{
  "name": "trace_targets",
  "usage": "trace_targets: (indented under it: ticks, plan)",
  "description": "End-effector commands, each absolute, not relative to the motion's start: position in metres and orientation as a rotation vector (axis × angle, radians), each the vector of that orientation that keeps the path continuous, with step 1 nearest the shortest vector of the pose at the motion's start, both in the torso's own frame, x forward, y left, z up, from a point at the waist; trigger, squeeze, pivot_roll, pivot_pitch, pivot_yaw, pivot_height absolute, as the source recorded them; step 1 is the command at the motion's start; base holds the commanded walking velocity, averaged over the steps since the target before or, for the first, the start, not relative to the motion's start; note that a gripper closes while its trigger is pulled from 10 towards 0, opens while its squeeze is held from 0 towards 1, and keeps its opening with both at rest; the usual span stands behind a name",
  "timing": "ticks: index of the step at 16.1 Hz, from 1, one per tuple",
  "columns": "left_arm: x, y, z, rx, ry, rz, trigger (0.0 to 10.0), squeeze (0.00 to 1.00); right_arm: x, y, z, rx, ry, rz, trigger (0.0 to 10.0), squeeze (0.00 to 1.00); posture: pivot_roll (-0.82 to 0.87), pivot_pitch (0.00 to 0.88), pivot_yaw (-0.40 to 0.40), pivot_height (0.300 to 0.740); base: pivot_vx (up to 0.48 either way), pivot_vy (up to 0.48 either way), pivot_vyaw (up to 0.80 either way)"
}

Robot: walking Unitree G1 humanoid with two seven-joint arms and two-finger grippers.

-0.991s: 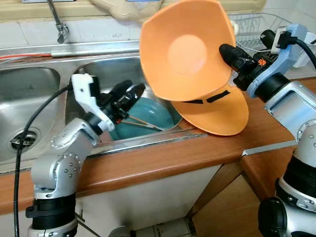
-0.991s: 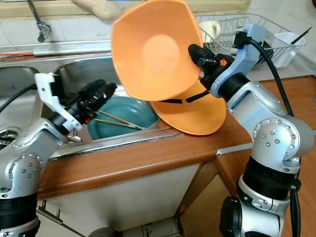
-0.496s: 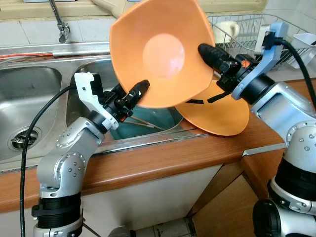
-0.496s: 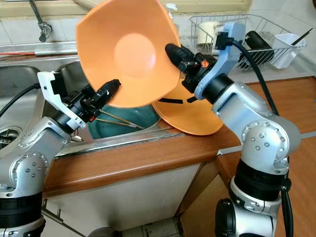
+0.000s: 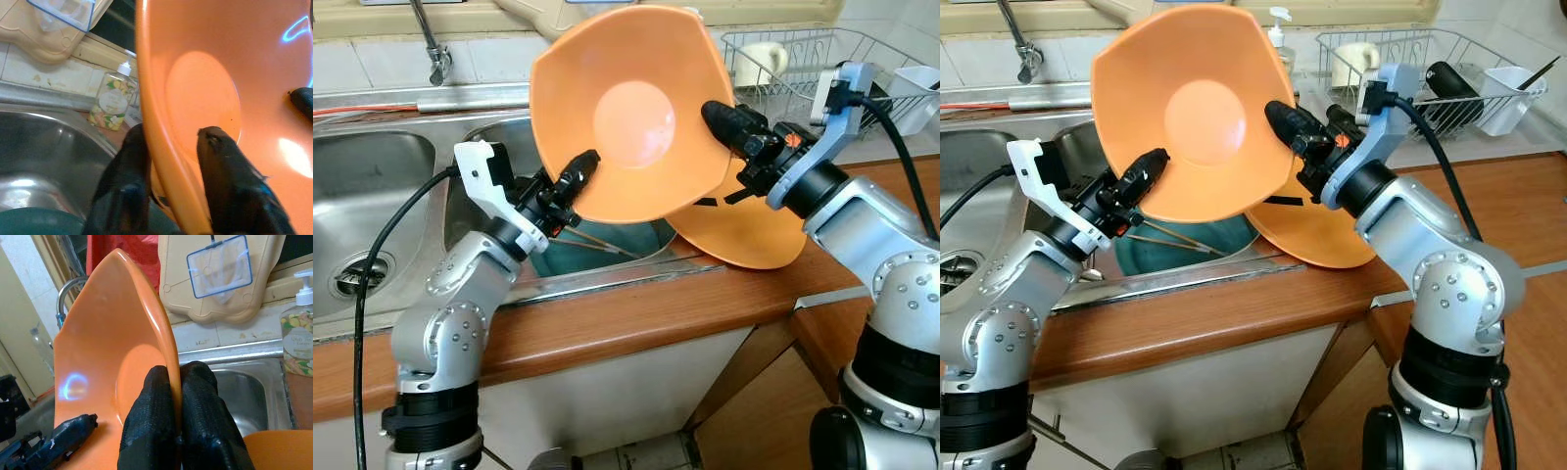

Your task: Kitchen organization

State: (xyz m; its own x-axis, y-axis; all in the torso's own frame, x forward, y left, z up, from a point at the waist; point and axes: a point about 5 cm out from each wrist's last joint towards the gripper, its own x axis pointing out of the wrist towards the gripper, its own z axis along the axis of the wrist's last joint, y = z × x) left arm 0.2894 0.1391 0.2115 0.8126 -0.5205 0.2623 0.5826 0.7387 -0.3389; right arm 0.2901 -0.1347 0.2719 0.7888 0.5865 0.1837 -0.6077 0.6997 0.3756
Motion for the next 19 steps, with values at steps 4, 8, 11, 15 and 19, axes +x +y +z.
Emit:
trace_targets:
  ticks: [4, 8, 11, 15, 19]
  plan:
    - [0.289, 0.136, 0.209, -0.413, -0.144, -0.579, 0.0, 0.0, 0.288, -0.137, 0.27, 0.486, -0.114, 0.648, 0.0, 0.0, -0.06, 0.0, -0.015, 0.74, 0.0, 0.0, 0.0]
    - [0.287, 0.139, 0.206, -0.361, -0.135, -0.545, 0.0, 0.0, 0.285, -0.13, 0.256, 0.532, -0.115, 0.648, 0.0, 0.0, -0.04, 0.0, -0.005, 0.74, 0.0, 0.0, 0.0]
    - [0.285, 0.135, 0.202, -0.342, -0.127, -0.544, 0.0, 0.0, 0.284, -0.129, 0.247, 0.543, -0.108, 0.634, 0.0, 0.0, -0.04, 0.0, -0.001, 0.74, 0.0, 0.0, 0.0]
    - [0.284, 0.134, 0.201, -0.331, -0.124, -0.552, 0.0, 0.0, 0.284, -0.129, 0.244, 0.52, -0.108, 0.616, 9.2, 0.0, -0.05, 0.0, 0.004, 0.74, 0.0, 0.0, 0.0]
    - [0.288, 0.138, 0.204, -0.335, -0.147, -0.533, 0.0, 0.0, 0.286, -0.131, 0.244, 0.452, -0.103, 0.605, 10.0, 1.0, -0.05, 0.0, 0.004, 0.74, 0.0, 0.0, 0.0]
